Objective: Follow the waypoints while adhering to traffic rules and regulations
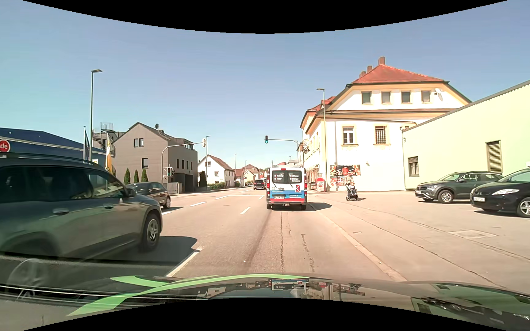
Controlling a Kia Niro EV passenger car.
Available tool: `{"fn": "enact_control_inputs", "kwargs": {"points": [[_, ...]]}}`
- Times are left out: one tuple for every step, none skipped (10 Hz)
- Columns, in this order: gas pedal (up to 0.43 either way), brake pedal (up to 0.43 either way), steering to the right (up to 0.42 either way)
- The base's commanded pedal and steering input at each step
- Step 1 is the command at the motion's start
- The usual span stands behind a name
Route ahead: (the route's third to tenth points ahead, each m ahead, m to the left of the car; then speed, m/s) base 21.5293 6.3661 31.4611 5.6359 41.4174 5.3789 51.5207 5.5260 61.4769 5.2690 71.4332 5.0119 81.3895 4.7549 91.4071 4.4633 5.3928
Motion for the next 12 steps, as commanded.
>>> {"fn": "enact_control_inputs", "kwargs": {"points": [[0.189, 0.000, -0.004], [0.189, 0.000, -0.004], [0.189, 0.000, -0.004], [0.197, 0.000, -0.004], [0.209, 0.000, -0.004], [0.228, 0.000, -0.004], [0.240, 0.000, -0.004], [0.240, 0.000, -0.003], [0.240, 0.000, -0.003], [0.240, 0.000, -0.003], [0.240, 0.000, -0.003], [0.240, 0.000, -0.003]]}}
